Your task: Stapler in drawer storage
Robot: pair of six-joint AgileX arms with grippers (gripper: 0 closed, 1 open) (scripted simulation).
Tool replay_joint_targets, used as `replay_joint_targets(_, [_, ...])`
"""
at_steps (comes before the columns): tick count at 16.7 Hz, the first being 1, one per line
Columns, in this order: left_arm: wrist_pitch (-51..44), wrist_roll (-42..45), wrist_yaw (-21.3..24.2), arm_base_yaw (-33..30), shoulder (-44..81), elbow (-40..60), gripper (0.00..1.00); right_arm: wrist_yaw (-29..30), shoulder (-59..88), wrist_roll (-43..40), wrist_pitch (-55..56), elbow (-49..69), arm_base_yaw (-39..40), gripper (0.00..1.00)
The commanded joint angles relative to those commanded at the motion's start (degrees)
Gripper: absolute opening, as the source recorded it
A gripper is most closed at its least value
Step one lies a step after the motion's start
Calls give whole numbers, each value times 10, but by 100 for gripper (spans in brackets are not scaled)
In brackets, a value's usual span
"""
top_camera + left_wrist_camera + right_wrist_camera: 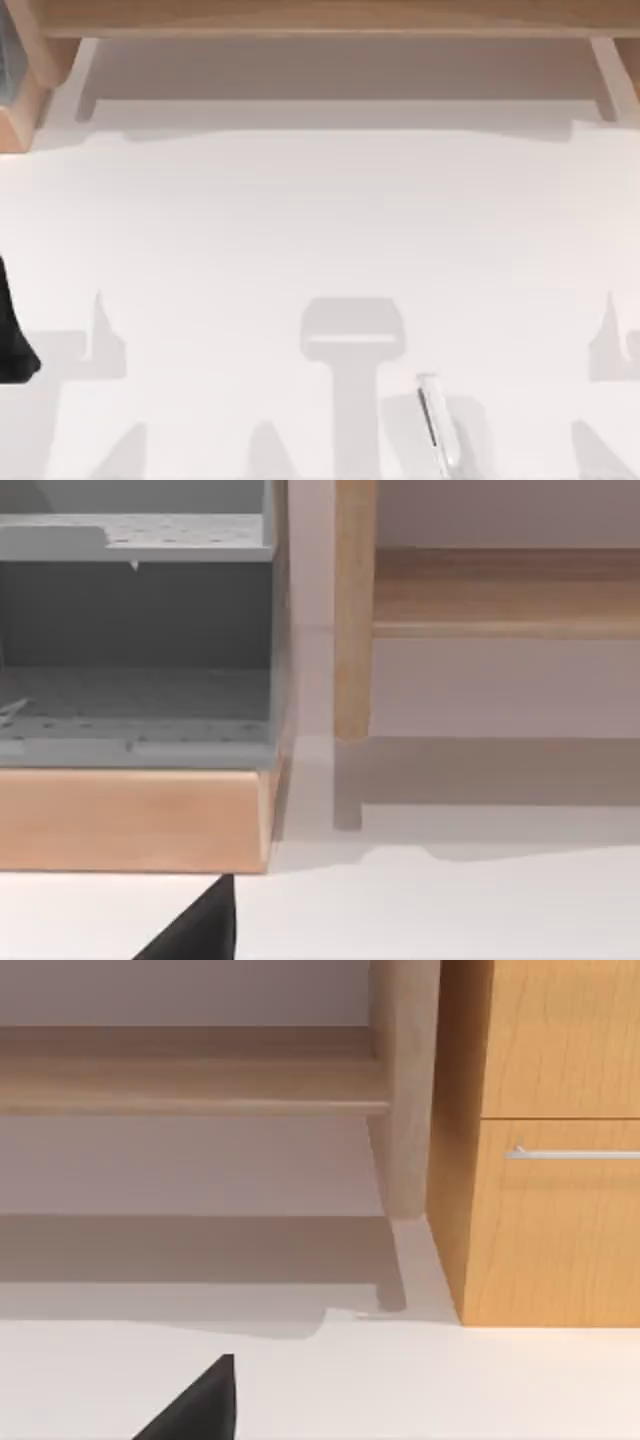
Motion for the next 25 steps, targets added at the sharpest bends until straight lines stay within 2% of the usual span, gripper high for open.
replay_joint_targets(4, [0,0,0,0,0,0,100,-6,17,-16,12,11,-3,100])
replay_joint_targets(8, [0,0,0,0,0,0,100,-34,125,-104,80,73,-24,100])
replay_joint_targets(12, [0,0,0,0,0,0,100,-71,321,-243,187,171,-65,100])
replay_joint_targets(21, [0,0,0,0,0,0,100,-165,895,-617,477,434,-184,100])
replay_joint_targets(25, [0,0,0,0,0,0,100,-203,1119,-759,588,535,-226,100])
